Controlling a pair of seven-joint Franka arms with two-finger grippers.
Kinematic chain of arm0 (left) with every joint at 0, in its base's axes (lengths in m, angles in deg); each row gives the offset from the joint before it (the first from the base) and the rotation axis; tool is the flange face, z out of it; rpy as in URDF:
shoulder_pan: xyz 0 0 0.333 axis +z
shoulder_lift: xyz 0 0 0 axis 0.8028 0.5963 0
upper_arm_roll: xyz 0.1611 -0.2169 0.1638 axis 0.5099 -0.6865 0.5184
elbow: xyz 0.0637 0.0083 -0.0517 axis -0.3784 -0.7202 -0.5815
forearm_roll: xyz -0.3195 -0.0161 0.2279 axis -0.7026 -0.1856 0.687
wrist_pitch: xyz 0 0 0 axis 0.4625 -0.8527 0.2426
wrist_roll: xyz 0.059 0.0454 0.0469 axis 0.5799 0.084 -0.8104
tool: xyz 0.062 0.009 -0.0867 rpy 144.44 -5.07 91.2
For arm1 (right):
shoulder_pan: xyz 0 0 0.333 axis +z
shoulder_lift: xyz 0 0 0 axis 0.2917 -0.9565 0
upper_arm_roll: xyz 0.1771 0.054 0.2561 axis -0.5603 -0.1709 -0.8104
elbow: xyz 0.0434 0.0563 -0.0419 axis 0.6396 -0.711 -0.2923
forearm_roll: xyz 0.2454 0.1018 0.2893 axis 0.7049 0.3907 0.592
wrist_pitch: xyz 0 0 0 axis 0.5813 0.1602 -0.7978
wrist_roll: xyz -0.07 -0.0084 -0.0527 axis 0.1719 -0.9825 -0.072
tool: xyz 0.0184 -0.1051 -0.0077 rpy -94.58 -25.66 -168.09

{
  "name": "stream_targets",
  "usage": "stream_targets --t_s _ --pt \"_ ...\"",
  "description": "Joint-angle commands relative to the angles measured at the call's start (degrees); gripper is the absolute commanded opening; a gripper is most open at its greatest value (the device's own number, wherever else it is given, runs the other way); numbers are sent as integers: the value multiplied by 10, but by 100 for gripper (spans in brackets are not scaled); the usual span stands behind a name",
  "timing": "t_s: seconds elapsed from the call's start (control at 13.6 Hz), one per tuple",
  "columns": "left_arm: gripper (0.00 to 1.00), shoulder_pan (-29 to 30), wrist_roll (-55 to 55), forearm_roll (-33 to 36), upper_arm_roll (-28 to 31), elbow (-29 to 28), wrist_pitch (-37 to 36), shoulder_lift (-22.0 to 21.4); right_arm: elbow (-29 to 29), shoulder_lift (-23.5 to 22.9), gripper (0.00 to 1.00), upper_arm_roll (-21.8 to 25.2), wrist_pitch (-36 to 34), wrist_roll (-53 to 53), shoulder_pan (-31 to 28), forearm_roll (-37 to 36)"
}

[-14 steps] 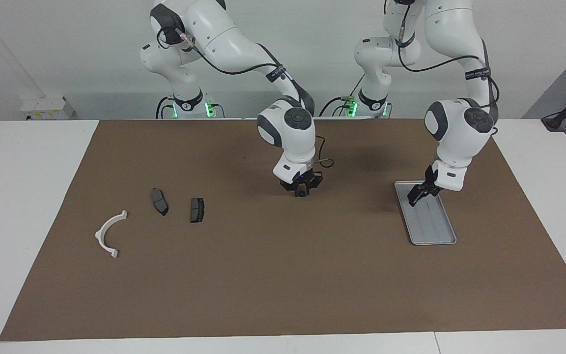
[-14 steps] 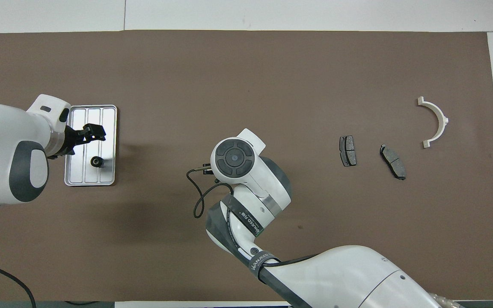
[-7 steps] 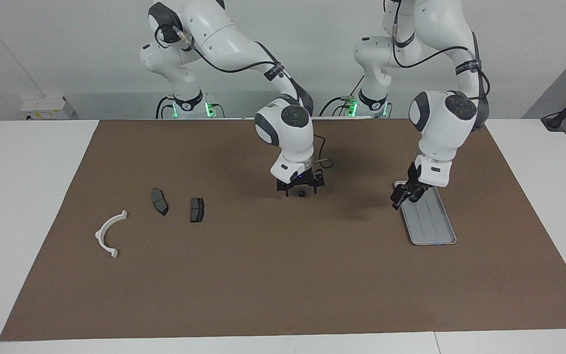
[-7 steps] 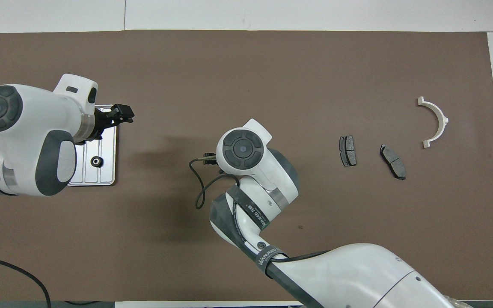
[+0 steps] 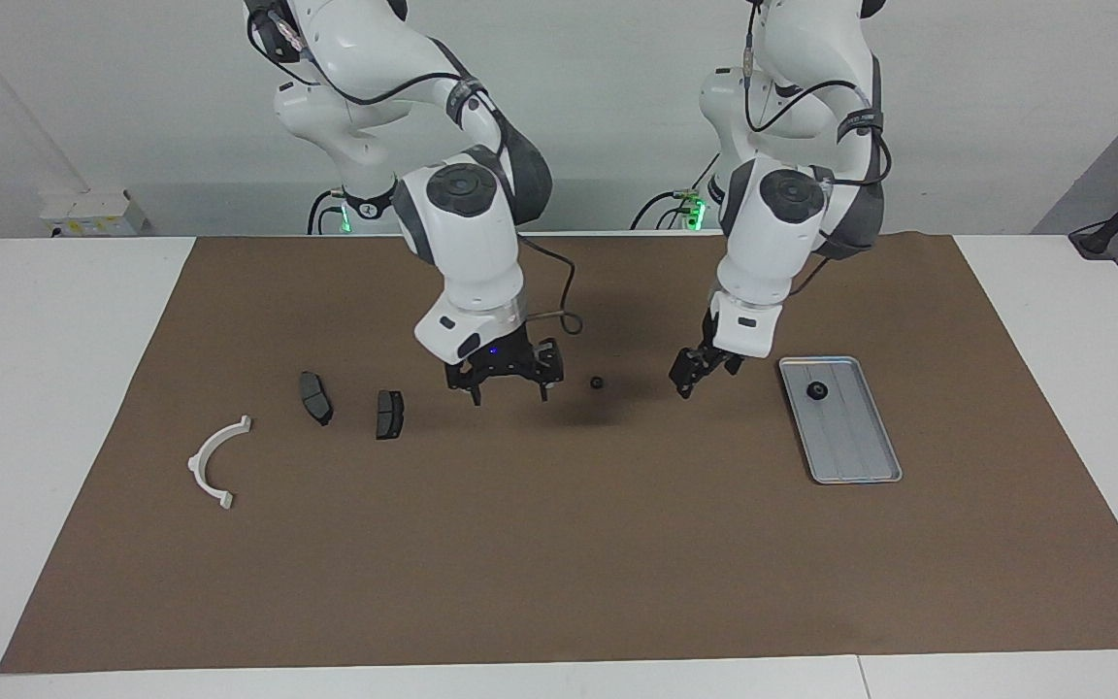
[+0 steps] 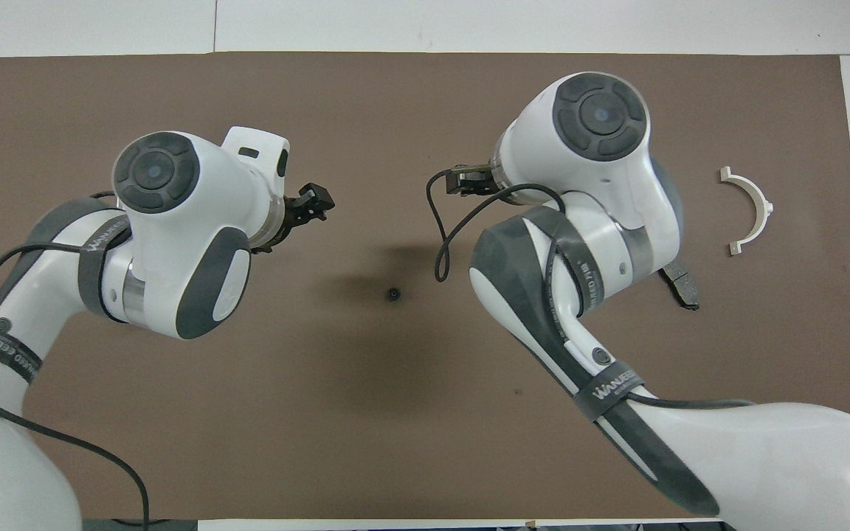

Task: Pick bearing gear from pile to tray
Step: 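Lift the left gripper from the tray while the right gripper sets the bearing down, then grasp the second bearing with the left gripper while the right gripper withdraws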

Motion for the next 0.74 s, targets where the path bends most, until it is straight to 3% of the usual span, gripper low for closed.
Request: stream_targets --t_s 0.0,0.22,0.66 --pt "100 -56 -71 -4 12 88 -29 93 11 13 97 -10 -41 -90 -61 1" --pt "100 -106 -120 0 12 108 -12 135 9 30 97 -9 -86 -177 -130 -5" --pt "100 -138 -128 5 10 4 52 113 -2 99 100 -8 -144 -178 -215 -9"
